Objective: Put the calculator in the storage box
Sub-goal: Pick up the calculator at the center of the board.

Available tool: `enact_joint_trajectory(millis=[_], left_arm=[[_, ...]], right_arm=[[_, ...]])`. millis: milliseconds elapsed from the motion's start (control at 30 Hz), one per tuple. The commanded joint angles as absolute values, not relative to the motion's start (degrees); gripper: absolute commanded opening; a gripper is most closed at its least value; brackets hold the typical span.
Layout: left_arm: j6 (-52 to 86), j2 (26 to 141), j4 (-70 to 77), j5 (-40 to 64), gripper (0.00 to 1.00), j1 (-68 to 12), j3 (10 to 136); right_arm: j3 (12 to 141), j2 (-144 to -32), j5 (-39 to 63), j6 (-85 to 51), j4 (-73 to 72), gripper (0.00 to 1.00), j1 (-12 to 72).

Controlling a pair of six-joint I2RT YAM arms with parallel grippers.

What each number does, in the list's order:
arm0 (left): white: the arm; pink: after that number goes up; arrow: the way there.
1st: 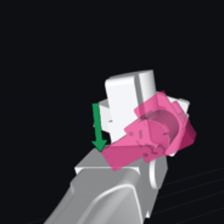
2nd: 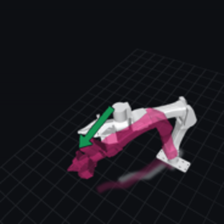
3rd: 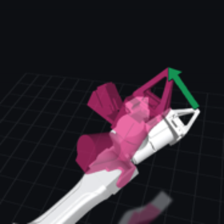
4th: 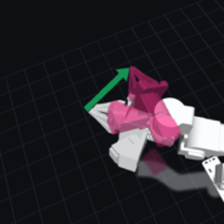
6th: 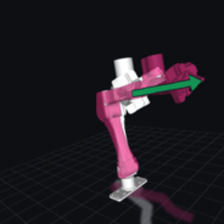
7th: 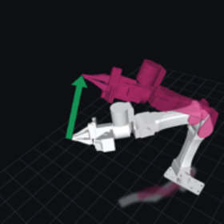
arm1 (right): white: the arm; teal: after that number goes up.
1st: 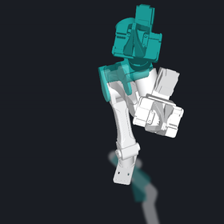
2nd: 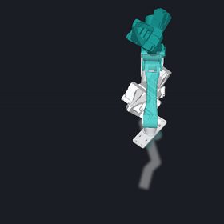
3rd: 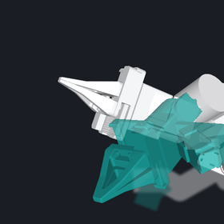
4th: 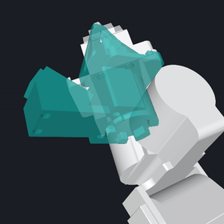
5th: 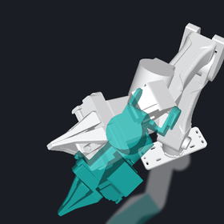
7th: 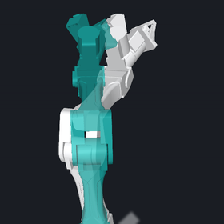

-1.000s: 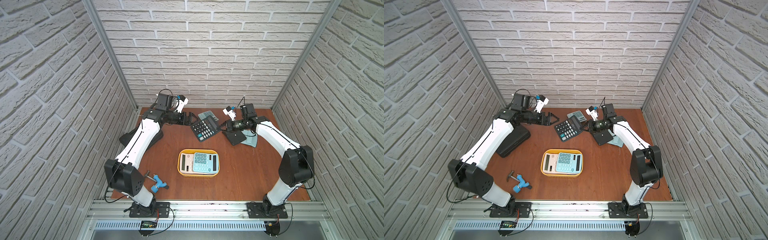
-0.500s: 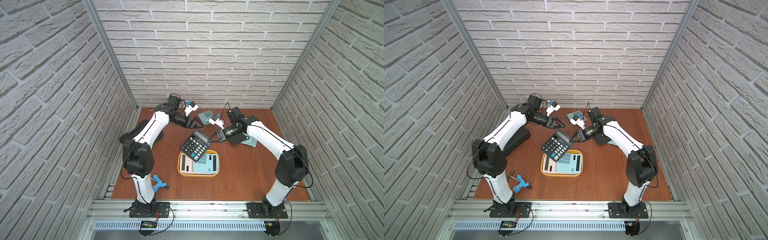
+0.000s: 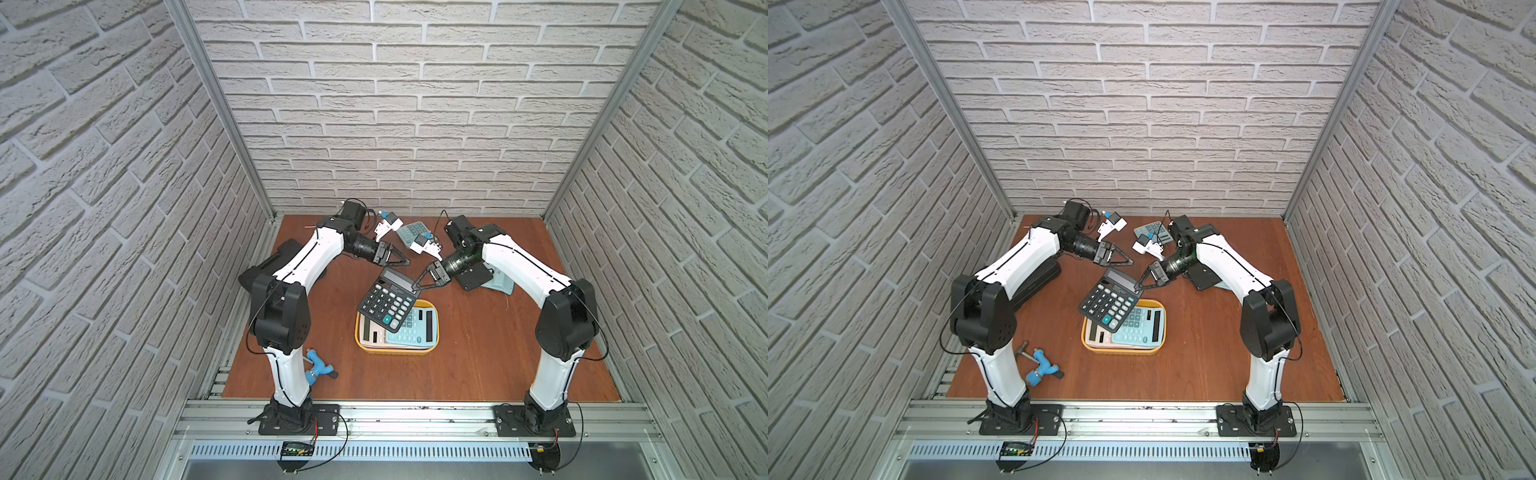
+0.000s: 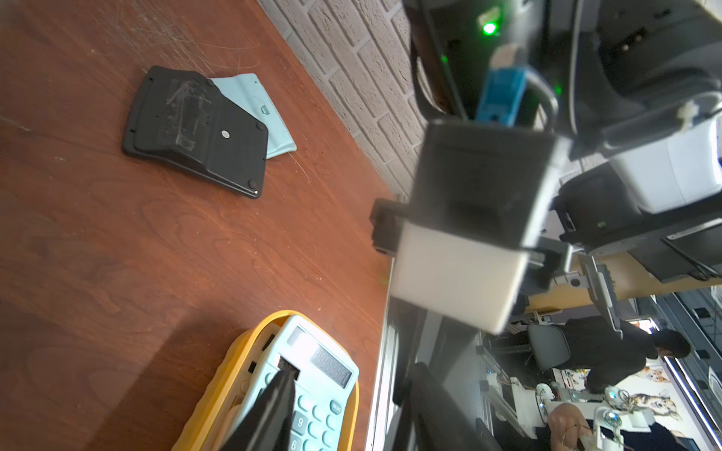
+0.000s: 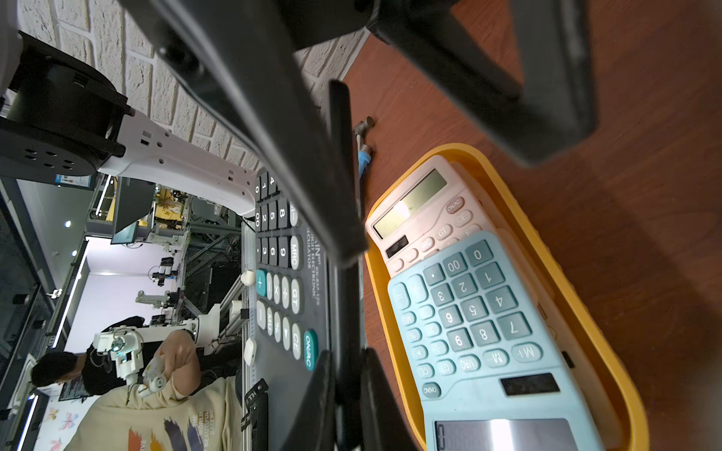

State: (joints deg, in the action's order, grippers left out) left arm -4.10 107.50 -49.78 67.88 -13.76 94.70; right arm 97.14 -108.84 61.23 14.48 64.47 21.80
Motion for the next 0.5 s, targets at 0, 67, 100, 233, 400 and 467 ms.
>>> enact_joint_trajectory(millis=[0,67,100,233,400,467], left_arm=[[-8.1,105.8,-51.7,70.0,0.46,-14.4,95.2],[-8.6,105.9,-52.2,69.7,0.44,-14.6,95.1],[-9.0,106.0,-52.4,69.8,0.43,-14.8,95.2],[-9.9,106.5,-53.3,69.8,0.4,-15.0,95.3],[-10.5,107.0,-54.0,69.9,0.3,-15.3,95.4],[-10.7,107.1,-54.1,69.8,0.25,-15.3,95.4]], right_arm=[[101.3,-110.5,65.0,21.8,73.2,0.03,20.5],[101.9,-110.7,66.4,22.5,74.0,0.03,19.2],[101.9,-110.6,66.7,22.7,74.0,0.03,18.8],[101.9,-110.8,67.0,23.3,74.5,0.03,17.5],[102.0,-111.4,67.2,24.7,75.5,0.03,17.4],[102.1,-111.4,67.0,24.6,75.5,0.03,17.2]])
